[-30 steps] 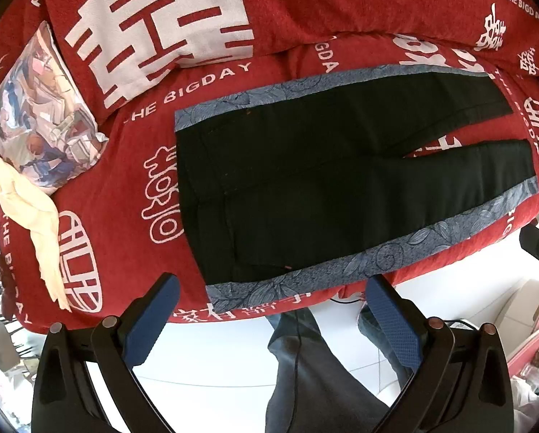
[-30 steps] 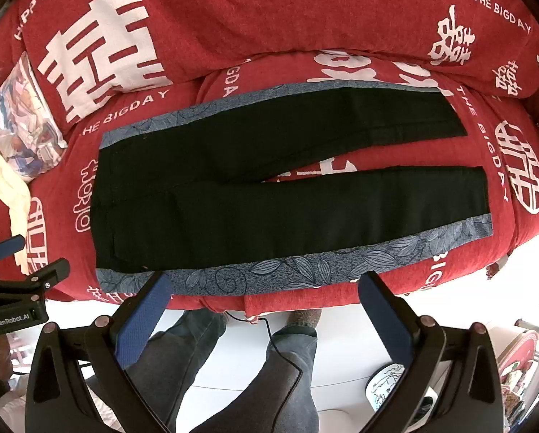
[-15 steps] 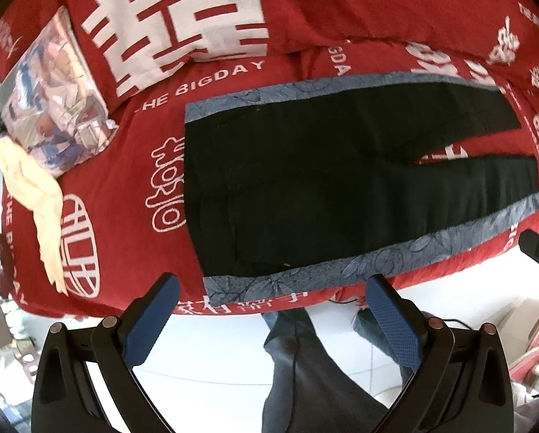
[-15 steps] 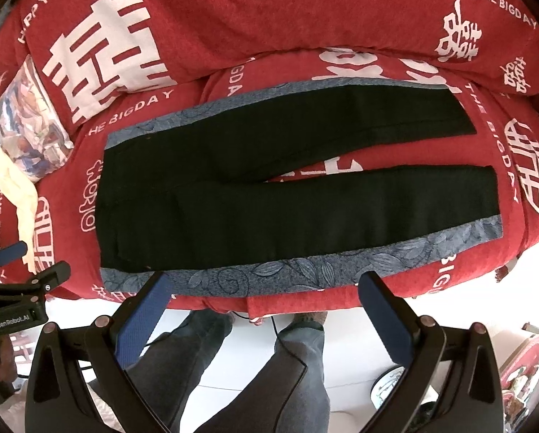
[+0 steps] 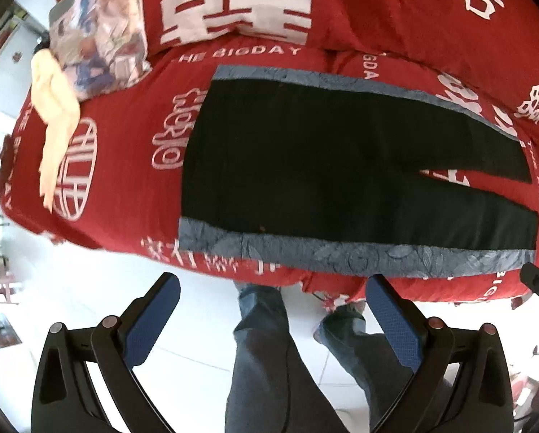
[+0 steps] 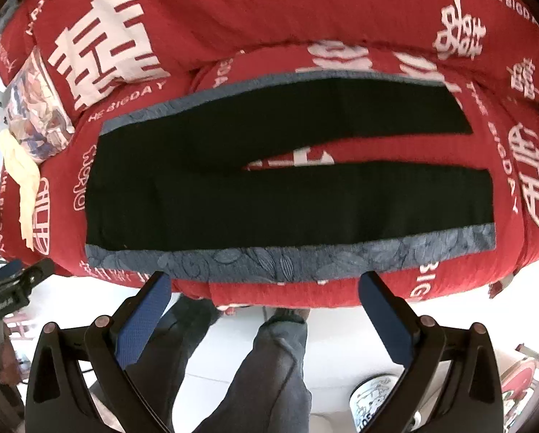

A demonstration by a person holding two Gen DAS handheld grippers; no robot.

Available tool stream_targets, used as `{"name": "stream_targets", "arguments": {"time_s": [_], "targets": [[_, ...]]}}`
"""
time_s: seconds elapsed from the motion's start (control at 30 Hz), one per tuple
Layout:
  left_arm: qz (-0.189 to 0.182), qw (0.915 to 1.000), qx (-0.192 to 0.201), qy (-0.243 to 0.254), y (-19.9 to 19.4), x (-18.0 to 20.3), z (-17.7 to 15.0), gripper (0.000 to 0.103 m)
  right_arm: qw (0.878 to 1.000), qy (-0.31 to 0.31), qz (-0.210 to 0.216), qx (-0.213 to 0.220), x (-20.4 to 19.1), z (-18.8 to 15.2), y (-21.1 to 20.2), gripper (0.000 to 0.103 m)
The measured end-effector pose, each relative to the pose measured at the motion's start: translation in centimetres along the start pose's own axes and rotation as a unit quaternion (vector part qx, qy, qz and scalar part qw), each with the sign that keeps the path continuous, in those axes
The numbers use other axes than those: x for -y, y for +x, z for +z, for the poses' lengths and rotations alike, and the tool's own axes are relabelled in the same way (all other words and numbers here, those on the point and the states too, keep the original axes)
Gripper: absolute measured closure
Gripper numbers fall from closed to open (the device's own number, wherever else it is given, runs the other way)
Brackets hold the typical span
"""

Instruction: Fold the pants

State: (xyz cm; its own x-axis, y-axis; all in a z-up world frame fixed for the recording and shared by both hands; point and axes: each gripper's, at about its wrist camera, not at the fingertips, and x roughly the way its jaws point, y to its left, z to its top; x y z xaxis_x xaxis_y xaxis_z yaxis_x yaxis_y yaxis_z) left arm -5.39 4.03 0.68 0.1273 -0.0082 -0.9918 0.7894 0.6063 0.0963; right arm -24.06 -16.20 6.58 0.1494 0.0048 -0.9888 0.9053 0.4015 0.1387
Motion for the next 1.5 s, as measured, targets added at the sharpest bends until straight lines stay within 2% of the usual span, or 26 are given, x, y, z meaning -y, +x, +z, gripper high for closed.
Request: {"name": "stream_targets", "arguments": {"time_s": [0.27,0.53,0.87,1.1,1.2,1.3,1.37,1.43,1.5], "targets": [[0.014,0.9998,0.007,0.011,0.8,-0.8,-0.9,0.0,1.0,-0.009,0.009,-0.015,-0.7,-1.2,1.0,0.0],[0.013,0.9996,0.008,0.025,5.1,-1.7,0.2,0.0,1.0,0.004,0.008,-0.02,-2.8,-1.4,3.3,0.0],[0.005,0.9992,-0.027,0.03,13.0,-3.0,0.4,0.0,0.998,0.029,0.012,-0.051,-5.9,-1.7,11.5,0.0],[-0.003,0.9996,-0.025,0.015,16.4,-3.4,0.6,0.0,0.997,0.03,0.035,-0.056,-7.2,-1.9,15.5,0.0],[-0.018,0.9996,-0.023,0.005,17.5,-3.7,0.4,0.0,0.996,0.035,0.062,-0.054,-7.6,-1.8,16.6,0.0],[-0.051,0.9984,-0.013,-0.021,17.9,-5.0,0.2,0.0,0.989,0.046,0.131,-0.053,-8.1,-1.9,17.6,0.0],[-0.091,0.9947,-0.003,-0.049,18.0,-6.5,0.0,0.0,0.978,0.059,0.192,-0.056,-8.2,-2.1,18.2,0.0],[-0.14,0.9873,0.004,-0.075,18.2,-8.0,-0.4,0.0,0.962,0.078,0.253,-0.066,-8.5,-2.5,19.2,0.002],[-0.19,0.9766,0.007,-0.102,18.7,-9.7,-1.1,0.0,0.946,0.092,0.299,-0.083,-8.9,-3.3,20.4,0.023]]}}
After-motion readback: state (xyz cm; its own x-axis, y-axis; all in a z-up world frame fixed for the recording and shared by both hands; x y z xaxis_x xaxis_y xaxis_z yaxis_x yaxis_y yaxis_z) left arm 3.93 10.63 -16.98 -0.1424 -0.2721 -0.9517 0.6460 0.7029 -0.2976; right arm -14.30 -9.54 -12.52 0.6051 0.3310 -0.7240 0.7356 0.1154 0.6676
